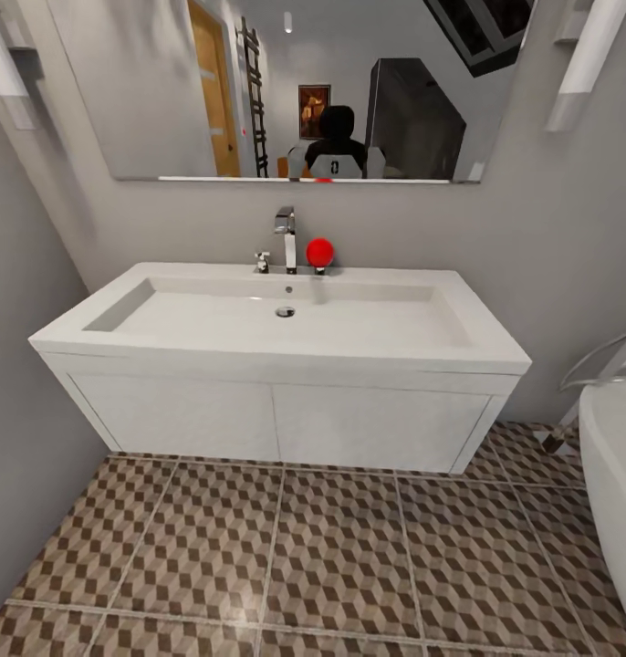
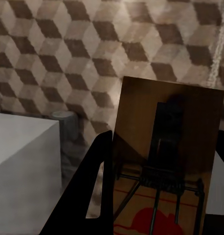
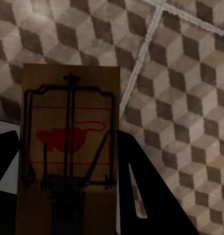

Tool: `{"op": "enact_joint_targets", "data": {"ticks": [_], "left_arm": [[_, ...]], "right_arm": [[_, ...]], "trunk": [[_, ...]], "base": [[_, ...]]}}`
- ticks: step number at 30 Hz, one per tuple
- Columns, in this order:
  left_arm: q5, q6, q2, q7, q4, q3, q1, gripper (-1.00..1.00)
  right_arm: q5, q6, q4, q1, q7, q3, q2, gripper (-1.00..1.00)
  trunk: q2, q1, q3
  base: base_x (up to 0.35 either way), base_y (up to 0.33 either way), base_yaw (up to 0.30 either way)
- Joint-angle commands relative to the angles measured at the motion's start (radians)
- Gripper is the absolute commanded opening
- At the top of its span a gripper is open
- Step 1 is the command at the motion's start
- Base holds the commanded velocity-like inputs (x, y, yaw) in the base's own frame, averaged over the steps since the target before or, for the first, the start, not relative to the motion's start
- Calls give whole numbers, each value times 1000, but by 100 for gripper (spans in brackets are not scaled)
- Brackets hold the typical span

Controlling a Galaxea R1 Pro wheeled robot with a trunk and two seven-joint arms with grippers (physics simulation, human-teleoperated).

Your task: Take the four mousetraps from the cabinet in the bathroom and place them on the bathroom floor. Make sure all four end up on the same floor surface, and ensure that at least two of them are either under or directly next to the same bathroom sink.

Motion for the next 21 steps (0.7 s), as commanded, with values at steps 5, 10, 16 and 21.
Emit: {"op": "enact_joint_targets", "data": {"ticks": [5, 10, 16, 21], "left_arm": [[6, 0, -18, 7, 4, -8, -2, -100], [6, 172, -31, 12, 83, -6, -53, -100], [13, 447, -138, 10, 260, 45, -369, -100], [13, 452, -216, 13, 264, 48, -413, -100]], "right_arm": [[-9, 21, -7, -12, -10, 4, 1, -100], [-11, 343, -9, -175, -52, -63, 1, -100], [-5, 502, -10, -387, -163, -316, 1, -100], [1, 503, -11, -432, -175, -323, 1, -100]], "trunk": [[-36, 19, -17], [-71, 38, -32], [-113, 61, -51], [-148, 81, -67]], "base": [[0, 0, 0], [0, 0, 0], [0, 0, 0], [0, 0, 0]]}}
